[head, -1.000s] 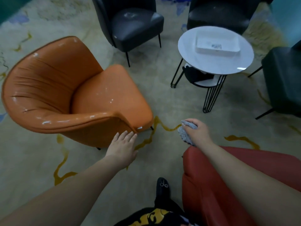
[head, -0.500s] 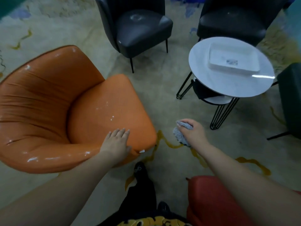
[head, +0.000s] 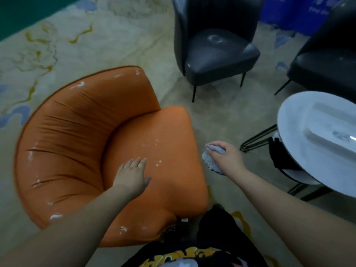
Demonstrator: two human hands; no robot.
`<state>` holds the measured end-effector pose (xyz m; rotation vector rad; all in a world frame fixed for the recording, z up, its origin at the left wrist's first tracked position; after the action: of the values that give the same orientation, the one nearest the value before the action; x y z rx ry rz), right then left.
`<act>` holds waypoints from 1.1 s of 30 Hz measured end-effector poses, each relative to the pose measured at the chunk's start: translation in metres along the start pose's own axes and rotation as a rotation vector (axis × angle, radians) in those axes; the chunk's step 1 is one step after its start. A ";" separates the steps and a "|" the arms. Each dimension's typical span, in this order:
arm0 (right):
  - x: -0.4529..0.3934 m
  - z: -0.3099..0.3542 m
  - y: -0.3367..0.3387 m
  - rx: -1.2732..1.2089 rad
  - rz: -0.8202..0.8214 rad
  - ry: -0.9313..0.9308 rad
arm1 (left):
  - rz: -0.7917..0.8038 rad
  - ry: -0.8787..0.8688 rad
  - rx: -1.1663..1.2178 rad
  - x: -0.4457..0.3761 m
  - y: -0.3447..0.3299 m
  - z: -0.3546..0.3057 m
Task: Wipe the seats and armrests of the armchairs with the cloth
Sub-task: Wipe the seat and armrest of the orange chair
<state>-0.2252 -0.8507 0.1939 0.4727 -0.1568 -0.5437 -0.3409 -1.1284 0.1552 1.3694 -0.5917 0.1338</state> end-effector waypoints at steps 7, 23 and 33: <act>-0.117 -0.003 -0.053 0.031 0.309 0.127 | 0.089 0.273 0.126 -0.035 -0.017 0.016; -0.279 -0.009 -0.165 0.155 0.899 0.354 | 0.108 0.812 0.509 -0.091 -0.030 -0.033; -0.255 -0.125 -0.278 0.204 1.062 0.433 | 0.115 0.852 0.598 -0.149 -0.166 -0.032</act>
<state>-0.5364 -0.8758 -0.0523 0.6172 -0.0307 0.6208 -0.3863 -1.0977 -0.0633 1.6685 0.1132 0.9955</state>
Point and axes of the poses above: each hand's wrist, its own x-axis away from the middle knuckle, its own y-axis out of the back of the hand, z = x × y, the point moved 4 cm from there along -x, towards the middle knuckle, and after that the axes turned 14 degrees about y, right-handed, at the moved point
